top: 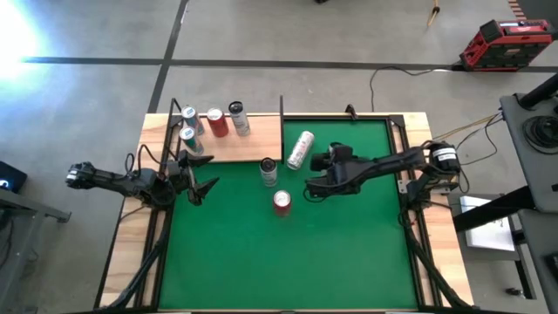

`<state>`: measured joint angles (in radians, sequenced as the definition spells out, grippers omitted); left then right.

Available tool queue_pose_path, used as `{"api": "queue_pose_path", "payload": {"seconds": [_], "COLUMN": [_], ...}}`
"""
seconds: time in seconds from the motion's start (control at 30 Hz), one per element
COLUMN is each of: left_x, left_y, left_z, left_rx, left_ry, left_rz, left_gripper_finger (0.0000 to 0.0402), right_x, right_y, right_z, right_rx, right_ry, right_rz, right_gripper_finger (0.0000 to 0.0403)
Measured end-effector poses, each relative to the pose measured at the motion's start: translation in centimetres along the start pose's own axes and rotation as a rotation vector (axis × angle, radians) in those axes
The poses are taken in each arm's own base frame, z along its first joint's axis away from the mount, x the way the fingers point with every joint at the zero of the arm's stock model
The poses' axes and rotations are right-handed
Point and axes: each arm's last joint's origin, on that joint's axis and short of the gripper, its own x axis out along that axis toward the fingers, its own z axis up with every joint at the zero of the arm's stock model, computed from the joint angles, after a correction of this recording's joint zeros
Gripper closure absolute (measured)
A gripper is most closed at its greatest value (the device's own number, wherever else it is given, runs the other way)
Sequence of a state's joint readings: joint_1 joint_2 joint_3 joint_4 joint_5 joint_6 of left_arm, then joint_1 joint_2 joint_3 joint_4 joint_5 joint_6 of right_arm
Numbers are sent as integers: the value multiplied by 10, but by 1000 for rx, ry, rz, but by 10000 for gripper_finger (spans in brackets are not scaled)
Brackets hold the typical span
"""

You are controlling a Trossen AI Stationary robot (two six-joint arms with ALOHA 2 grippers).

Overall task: Place canned beverage on shelf
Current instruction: Adjust the white yellow soda can on the table

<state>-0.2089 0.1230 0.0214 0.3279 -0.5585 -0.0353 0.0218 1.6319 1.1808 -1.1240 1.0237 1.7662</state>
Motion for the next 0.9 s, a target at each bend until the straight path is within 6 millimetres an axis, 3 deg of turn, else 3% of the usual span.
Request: {"api": "queue_pose_path", "payload": {"seconds": [0.2,0.43,0.6,0.9], "left_x": [0,0,0,0], "left_y": [0,0,0,0], "left_z": [0,0,0,0], "left_rx": [0,0,0,0], "left_ry": [0,0,0,0], "left_rz": [0,0,0,0], "left_gripper_finger": [27,27,27,27], "right_x": [7,18,32,40], "right_y": [-2,-12,-16,-10], "right_z": [-2,-6,-13,-26], "right_rx": [-96,-89,-76,-122], "right_ry": [-134,-326,-337,-350], "right_rz": [-4,3,-23,-39], "right_gripper_finger": [164,117,123,132]}}
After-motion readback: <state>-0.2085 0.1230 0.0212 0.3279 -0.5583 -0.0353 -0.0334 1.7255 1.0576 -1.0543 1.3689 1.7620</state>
